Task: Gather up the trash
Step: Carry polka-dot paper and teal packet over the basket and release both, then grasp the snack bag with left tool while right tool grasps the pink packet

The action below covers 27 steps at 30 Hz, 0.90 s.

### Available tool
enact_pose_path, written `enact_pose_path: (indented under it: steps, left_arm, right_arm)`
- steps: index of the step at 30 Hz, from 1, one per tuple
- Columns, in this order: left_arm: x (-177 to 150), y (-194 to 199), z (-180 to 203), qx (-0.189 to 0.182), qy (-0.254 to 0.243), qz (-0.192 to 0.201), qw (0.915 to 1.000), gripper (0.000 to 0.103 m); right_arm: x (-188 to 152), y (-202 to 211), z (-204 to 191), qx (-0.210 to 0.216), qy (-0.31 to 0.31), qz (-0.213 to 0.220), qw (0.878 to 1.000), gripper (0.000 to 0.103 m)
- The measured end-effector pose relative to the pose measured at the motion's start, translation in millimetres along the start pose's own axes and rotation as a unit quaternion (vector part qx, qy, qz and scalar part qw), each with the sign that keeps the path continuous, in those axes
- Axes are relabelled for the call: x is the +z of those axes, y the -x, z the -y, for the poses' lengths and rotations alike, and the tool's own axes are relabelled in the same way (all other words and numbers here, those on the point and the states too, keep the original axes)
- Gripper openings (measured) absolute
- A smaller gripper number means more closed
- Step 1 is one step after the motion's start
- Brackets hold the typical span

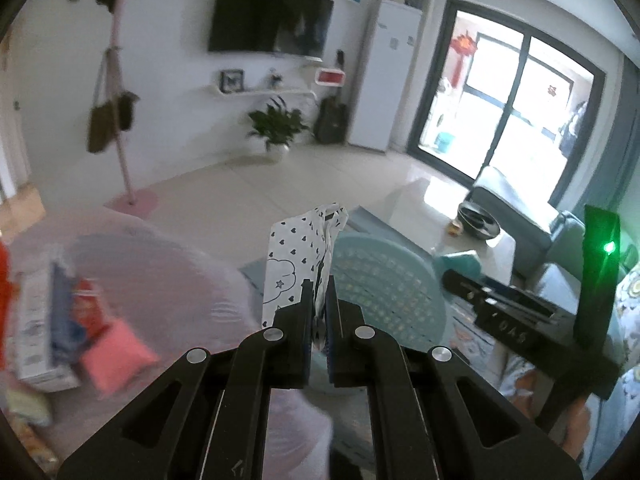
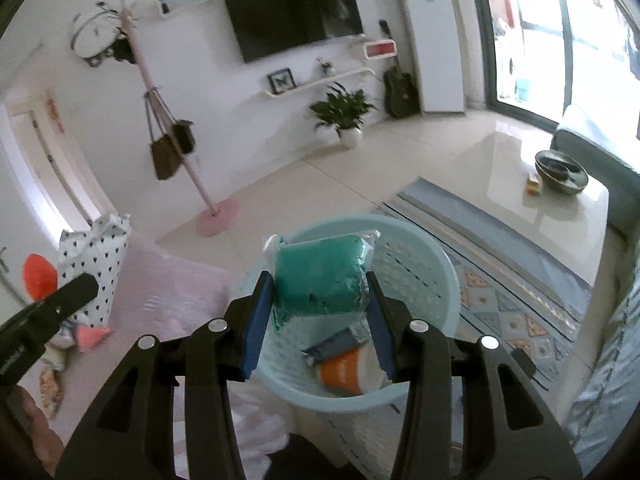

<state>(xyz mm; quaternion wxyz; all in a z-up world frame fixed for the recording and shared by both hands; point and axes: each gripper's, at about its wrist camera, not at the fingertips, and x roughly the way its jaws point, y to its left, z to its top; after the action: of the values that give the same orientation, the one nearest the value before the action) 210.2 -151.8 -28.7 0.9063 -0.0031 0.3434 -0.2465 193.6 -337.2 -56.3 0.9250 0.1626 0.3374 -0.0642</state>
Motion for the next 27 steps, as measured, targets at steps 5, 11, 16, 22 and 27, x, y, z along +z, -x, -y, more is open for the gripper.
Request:
enact_pose_path:
  steps: [5, 11, 16, 22, 27]
  left_arm:
    - [0.6, -50.1, 8.7, -0.021, -0.001, -0.046, 0.9987, 0.004]
    - [-7.4, -90.0, 11.1, -0.051, 0.007, -0.088, 0.9948, 0.004]
    - [-13.7, -106.7, 11.3, -0.056, 0.01, -0.109, 0.9924, 0.009]
    - [-10.0, -98.6, 12.4, -0.053, 0.015, -0.088, 0.9946, 0.05]
    - [-9.4, -84.7, 12.6, -0.056, 0.022, -0.077, 0.9952, 0.053]
  right_arm:
    - [-9.9, -31.4, 20.8, -0.02, -0.018, -0.033, 0.999, 0.043]
    - [-19.1, -62.1, 34.9, -0.033, -0.025, -0.069, 0.997, 0.044]
    - [-21.4, -73.7, 46.1, -0.043, -0.03, -0.08, 0.995, 0.046]
    - [-19.4, -72.0, 51.9, -0.038, -0.04, -0.081, 0.995, 0.061]
    - [-16.8, -61.3, 51.0, -0.039, -0.04, -0.074, 0.996, 0.061]
